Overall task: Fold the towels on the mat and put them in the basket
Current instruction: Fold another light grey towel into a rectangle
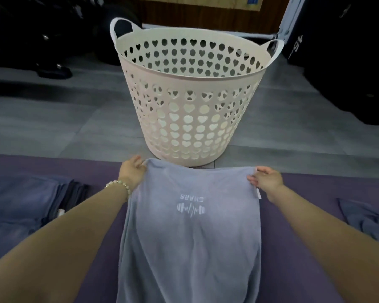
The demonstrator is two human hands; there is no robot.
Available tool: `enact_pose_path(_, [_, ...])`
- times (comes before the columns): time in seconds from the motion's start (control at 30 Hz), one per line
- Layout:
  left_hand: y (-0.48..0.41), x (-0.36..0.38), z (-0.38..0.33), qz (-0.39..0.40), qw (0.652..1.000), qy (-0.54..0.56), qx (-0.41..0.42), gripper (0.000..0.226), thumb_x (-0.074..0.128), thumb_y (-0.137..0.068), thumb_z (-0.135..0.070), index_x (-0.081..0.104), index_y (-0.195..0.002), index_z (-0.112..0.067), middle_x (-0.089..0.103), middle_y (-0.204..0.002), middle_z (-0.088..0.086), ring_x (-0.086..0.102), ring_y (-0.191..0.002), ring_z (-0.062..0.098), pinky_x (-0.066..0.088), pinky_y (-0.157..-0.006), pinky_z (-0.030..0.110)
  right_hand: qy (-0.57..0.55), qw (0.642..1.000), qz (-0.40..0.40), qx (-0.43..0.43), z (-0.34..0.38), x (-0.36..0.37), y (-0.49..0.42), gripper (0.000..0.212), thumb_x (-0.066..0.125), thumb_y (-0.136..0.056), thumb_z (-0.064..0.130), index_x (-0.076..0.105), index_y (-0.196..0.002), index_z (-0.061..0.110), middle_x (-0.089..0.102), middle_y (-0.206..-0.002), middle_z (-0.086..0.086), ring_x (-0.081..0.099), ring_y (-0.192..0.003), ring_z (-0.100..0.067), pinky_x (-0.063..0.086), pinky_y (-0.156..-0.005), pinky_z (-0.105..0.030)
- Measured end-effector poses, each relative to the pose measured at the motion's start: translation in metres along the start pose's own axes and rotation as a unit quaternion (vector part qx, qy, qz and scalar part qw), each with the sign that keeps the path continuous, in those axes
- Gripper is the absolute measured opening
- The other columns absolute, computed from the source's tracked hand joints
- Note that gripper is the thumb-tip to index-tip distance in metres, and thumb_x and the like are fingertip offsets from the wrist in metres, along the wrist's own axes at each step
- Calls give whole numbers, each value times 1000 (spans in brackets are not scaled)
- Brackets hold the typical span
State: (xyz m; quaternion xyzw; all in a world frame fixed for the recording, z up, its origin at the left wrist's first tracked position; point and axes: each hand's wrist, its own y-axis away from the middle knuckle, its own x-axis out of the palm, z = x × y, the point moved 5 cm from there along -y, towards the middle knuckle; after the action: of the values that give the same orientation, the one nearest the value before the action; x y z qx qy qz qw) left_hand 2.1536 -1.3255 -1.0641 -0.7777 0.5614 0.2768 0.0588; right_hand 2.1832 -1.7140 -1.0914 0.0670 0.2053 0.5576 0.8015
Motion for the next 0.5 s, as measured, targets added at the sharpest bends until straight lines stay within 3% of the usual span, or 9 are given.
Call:
enact_pose_path(0.07, [11,18,12,53,998,-16,5,69,57,-93,-10,17,-148,-2,23,-155,12,25,-142,24,24,-110,29,21,999,48,6,-15,7,1,36,52,-94,1,47,-130,1,57,-115,-12,67,-83,-9,52,-78,-20])
enact_pose_path(0.1, [18,27,22,78,997,-20,7,82,61,-91,-15,6,-150,-5,7,-159,9,10,-146,21,17,-114,29,51,996,70,4,-22,8,6,46,55,-93,5,42,-138,5,51,-131,-10,61,-108,-17,49,-94,-28])
enact_pose_path(0.17, [35,40,43,117,990,-78,22,94,66,-87,-24,-3,-151,-10,-8,-159,6,-8,-146,16,4,-117,31,111,987,112,3,-35,4,26,55,61,-91,12,39,-141,15,42,-141,-3,49,-124,-24,42,-103,-38])
enact_pose_path(0.27, [71,46,81,155,979,-128,25,93,70,-84,-33,10,-150,-9,11,-157,9,13,-144,20,14,-114,28,134,978,156,19,-63,-13,76,48,64,-88,10,47,-133,13,50,-127,-1,55,-105,-18,44,-87,-25])
enact_pose_path(0.37, [109,31,116,188,970,-149,37,96,76,-71,-47,26,-146,-13,33,-144,5,36,-128,20,30,-107,26,141,977,159,18,-96,-42,128,39,73,-82,13,58,-118,8,59,-117,-5,59,-90,-13,49,-71,-14])
enact_pose_path(0.47, [136,11,139,143,975,-162,59,83,83,-68,-34,39,-137,-16,39,-129,1,37,-125,21,34,-107,34,130,973,180,70,-136,-62,169,64,87,-54,49,64,-100,11,69,-102,-10,64,-76,-10,51,-63,-19])
enact_pose_path(0.5, [145,6,144,130,980,-147,48,79,84,-67,-30,42,-133,-16,39,-124,1,40,-121,20,37,-105,35,120,970,189,95,-149,-65,181,63,87,-52,49,65,-97,10,70,-99,-13,64,-74,-11,53,-64,-20])
